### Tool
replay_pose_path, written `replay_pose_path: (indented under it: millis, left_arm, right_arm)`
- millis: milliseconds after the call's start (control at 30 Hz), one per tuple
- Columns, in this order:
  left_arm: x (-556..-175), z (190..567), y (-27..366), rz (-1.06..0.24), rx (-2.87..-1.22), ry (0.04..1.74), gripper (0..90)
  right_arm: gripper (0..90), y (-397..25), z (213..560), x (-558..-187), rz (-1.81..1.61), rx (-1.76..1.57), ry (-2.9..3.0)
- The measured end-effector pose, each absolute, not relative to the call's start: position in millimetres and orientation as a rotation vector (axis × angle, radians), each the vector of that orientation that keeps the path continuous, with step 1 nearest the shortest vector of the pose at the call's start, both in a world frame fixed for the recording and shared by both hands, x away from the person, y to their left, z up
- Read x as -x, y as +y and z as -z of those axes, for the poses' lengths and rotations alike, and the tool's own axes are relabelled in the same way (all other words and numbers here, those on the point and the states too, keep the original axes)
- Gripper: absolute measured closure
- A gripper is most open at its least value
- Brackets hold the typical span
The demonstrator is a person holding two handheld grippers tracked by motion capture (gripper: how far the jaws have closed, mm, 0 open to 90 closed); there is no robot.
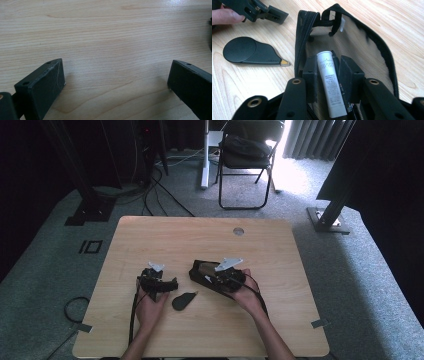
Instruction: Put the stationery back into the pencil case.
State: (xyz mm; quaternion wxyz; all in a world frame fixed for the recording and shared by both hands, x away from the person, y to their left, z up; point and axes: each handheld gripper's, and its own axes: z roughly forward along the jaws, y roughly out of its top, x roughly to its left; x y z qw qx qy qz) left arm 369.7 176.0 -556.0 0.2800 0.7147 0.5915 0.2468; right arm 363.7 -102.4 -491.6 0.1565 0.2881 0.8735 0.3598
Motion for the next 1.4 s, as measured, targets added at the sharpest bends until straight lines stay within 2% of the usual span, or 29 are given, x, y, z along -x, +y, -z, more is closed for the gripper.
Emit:
replay_pose_path:
  millis: [767,1400]
  left_arm:
    - [-369.7,556.0,176.0,-0.662,-1.916,1.586,1.3]
    - [-369.7,556.0,176.0,-0.662,-1.915,1.586,1.3]
  right_arm:
    - [58.0,-107.2,475.6,-353.6,-1.091,-0.808,2.436]
    - [57.6,-87.2,470.2,-334.0,-1.141,-0.721,2.436]
